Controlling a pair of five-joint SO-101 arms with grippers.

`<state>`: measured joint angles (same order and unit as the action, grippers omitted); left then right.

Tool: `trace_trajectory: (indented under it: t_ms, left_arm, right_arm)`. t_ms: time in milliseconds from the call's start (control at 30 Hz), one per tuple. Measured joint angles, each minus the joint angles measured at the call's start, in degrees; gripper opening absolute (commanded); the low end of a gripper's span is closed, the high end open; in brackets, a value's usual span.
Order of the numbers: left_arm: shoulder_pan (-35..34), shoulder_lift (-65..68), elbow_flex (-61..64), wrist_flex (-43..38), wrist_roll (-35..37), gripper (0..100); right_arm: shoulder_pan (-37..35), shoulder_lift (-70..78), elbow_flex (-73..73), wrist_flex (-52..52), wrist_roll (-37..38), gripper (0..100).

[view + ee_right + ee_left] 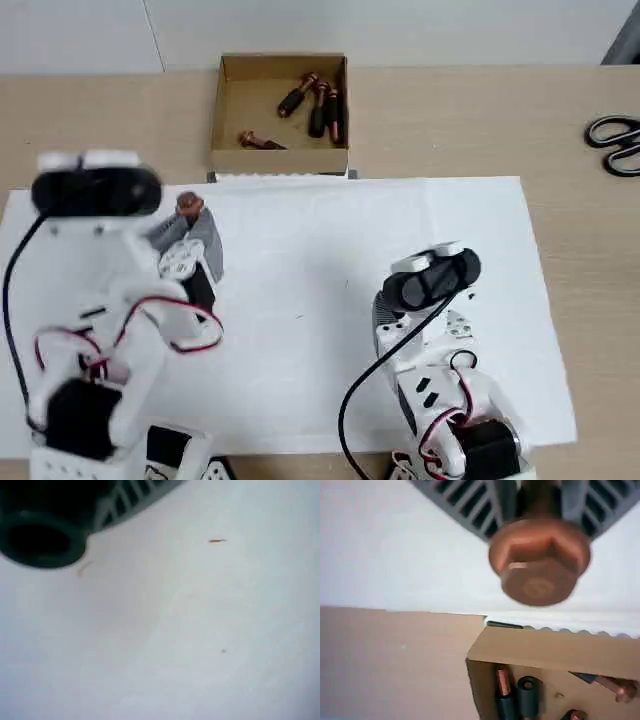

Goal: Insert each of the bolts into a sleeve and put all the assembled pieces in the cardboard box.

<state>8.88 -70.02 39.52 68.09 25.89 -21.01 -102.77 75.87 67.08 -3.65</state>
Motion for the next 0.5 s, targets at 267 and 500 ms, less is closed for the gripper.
trace_trajectory:
  t_ms: [267, 500]
  left_arm:
    - [3.3, -18.5, 20.2, -6.4, 8.8, 1]
    - [10.5, -32.5, 32.4, -11.4, 9.0, 1]
  right_arm:
    - [-10.4, 0.0, 0.0, 0.0, 0.0, 0.4]
    - [-16.9, 0.0, 0.0, 0.0, 0.0, 0.4]
